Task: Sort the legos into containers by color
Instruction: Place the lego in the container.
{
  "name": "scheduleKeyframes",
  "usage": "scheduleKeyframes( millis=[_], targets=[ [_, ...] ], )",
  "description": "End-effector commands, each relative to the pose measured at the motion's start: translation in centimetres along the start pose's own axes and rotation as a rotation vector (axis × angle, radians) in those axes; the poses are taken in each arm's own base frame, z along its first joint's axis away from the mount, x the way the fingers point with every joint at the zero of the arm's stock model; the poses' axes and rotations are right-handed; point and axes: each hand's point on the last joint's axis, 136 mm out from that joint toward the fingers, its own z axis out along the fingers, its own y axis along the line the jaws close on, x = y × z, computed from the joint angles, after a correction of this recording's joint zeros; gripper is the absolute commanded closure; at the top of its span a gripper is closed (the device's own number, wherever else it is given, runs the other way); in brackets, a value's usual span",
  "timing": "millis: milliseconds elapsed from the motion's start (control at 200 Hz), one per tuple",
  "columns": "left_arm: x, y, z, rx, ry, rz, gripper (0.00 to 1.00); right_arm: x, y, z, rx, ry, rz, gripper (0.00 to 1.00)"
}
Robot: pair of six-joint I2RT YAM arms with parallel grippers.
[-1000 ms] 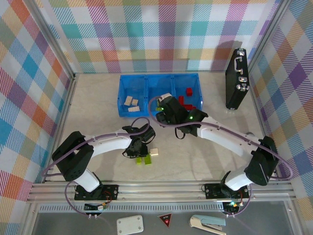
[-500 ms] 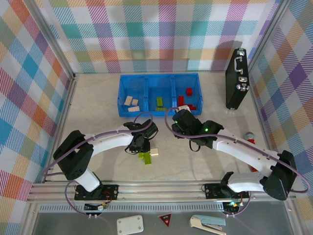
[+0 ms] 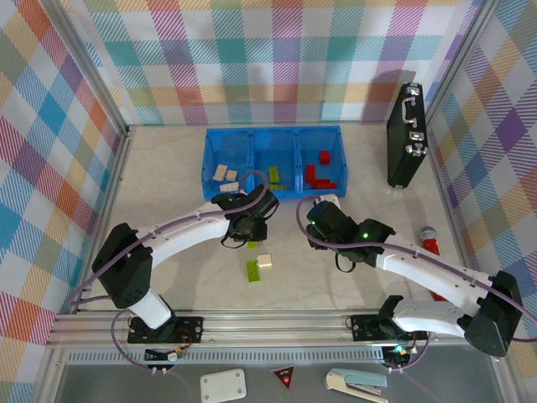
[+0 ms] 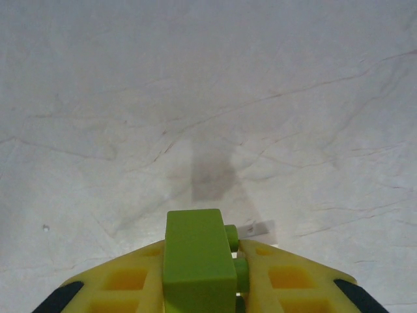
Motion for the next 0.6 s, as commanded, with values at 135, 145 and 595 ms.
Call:
scheduleKeyframes(
  millis=[135,145,595],
  targets=[
    [-4.1,-1.3,0.2,0.039,-0.031,0.015,0.73,1.0,-0.5,-0.5,-0.011,0.007,0.047,0.53],
    [-4.3,-1.4,0.2,0.040,-0.033,0.015,0.73,1.0,-0.5,-0.5,-0.011,0.008,0.048,0.53],
    [-12.5,-3.4,2.4,0.120,-0.067,-0.010,0.73,2.5,-1.9,-1.6,-0.014,0.014,0.094,0.53]
  ],
)
